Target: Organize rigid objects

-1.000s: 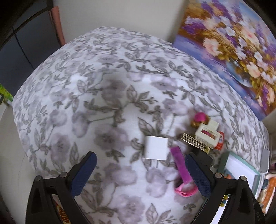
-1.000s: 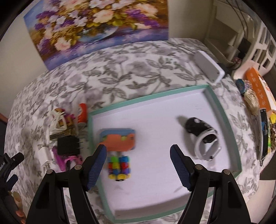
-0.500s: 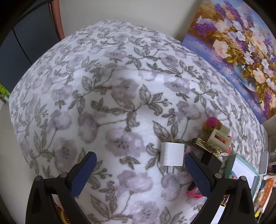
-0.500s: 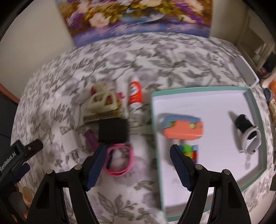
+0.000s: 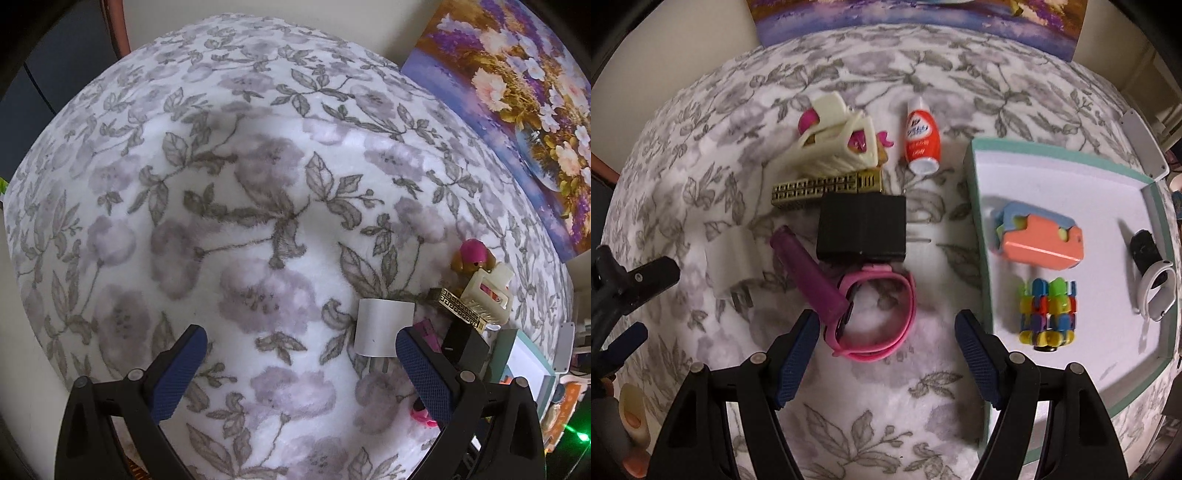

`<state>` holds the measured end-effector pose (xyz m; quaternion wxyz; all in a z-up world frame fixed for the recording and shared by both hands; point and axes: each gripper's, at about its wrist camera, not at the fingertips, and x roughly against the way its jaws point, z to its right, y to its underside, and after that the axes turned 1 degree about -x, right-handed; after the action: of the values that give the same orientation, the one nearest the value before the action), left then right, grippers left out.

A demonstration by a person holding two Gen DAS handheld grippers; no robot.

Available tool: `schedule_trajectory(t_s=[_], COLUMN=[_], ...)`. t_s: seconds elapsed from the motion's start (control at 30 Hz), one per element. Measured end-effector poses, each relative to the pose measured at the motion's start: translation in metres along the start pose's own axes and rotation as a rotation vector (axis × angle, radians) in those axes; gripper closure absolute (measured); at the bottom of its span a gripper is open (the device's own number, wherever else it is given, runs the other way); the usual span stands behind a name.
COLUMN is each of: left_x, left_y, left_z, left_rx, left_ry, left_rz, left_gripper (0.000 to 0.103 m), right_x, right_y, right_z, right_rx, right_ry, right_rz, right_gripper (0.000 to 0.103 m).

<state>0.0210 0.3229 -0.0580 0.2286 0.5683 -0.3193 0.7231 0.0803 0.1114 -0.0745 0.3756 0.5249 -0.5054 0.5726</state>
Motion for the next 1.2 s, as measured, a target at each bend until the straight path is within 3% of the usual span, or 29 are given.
schedule_trajectory(t_s=[0.5,0.87,1.2], left_x=[-0.02,-0.042,-0.049], left_y=[-0.003,0.003,0.003], left_z=[0.012,0.048,0.055], left_rx=[-0.038,-0.163,-0.205], left_ry=[0.043,0.042,0.017], left_rz=[-0.047,-0.042,-0.029], left_gripper=[0.0,0.001,0.022], right_x=[-0.032,-0.042,-0.041], right_y=[0.002,-0.002,0.001], right_z=[-0.011,-0.016,-0.021], right_rx=[0.011,0.027,0.042], right_ry=[0.027,0.04,0.053], right_rz=[-0.031,-0.019,-0.009], right_gripper=[0.026,0.026,0.026])
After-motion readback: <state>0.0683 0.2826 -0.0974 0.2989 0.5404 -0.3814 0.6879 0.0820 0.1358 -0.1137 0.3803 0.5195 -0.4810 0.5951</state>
